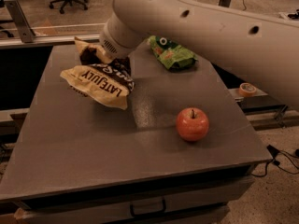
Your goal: Move brown chip bag near apple
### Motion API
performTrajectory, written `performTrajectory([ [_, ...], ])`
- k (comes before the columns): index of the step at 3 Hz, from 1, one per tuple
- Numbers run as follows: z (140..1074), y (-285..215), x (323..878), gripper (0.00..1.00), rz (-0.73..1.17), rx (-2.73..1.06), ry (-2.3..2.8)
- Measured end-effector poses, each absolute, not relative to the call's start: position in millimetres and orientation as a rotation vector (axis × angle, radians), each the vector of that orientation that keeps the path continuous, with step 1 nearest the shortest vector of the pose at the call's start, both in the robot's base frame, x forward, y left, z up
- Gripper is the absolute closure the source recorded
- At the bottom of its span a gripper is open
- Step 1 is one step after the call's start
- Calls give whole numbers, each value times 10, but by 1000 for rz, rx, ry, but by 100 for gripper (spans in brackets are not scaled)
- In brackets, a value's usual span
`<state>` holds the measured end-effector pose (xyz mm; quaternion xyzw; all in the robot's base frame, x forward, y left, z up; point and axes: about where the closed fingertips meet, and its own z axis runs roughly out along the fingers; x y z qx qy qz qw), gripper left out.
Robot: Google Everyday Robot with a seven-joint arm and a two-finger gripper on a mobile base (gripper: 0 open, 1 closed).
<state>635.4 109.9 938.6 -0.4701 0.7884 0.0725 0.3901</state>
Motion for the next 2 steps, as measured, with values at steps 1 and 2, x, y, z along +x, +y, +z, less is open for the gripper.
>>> performTrajectory([
  [1,9276,661,6432,100,181,-1104,2066],
  [2,9232,302,6438,100,147,-1023,2124],
])
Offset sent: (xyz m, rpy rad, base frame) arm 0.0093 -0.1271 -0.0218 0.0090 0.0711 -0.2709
